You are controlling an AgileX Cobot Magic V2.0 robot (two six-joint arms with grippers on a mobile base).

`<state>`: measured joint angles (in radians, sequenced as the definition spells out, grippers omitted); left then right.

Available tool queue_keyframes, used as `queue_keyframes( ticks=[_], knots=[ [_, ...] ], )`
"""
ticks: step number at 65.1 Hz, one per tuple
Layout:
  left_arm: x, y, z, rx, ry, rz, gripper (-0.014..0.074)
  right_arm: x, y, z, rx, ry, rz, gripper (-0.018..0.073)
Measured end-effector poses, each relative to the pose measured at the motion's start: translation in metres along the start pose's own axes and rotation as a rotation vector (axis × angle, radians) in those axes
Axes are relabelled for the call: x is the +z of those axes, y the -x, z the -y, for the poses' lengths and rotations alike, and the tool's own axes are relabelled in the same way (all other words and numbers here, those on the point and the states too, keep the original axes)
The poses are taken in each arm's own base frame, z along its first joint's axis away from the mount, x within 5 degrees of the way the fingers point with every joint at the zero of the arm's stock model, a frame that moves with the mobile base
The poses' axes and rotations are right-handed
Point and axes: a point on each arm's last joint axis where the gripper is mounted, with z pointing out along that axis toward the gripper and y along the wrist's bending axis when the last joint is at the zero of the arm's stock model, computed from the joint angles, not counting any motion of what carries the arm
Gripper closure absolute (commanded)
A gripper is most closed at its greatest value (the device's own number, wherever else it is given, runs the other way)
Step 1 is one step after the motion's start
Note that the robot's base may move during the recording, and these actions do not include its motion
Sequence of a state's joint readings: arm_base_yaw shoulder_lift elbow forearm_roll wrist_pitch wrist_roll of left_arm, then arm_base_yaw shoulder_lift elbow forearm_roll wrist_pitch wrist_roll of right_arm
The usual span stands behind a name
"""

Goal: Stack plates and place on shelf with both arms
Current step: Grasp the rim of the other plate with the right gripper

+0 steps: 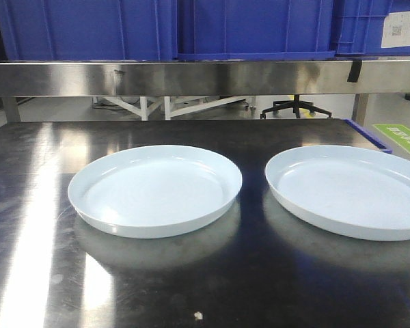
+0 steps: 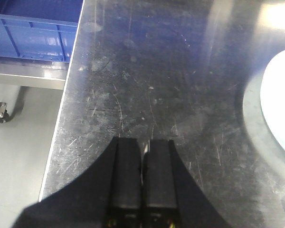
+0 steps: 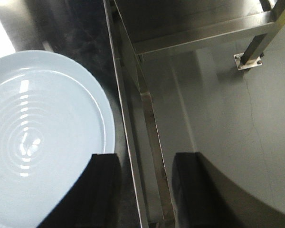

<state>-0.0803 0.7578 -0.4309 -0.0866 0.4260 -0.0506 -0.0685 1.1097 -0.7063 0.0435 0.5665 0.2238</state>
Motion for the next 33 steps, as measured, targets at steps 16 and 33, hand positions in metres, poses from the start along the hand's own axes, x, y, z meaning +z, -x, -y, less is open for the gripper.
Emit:
queue_keyframes(
  ticks=[16, 33],
  knots=[
    [0.000, 0.000, 0.000, 0.000, 0.000, 0.002, 0.0512, 0.026, 0.020, -0.005, 0.003, -0.011, -0.043, 0.0165],
    [0.000, 0.000, 0.000, 0.000, 0.000, 0.002, 0.0512, 0.050, 0.045, -0.015, -0.007, -0.009, -0.066, 0.0165]
  ],
)
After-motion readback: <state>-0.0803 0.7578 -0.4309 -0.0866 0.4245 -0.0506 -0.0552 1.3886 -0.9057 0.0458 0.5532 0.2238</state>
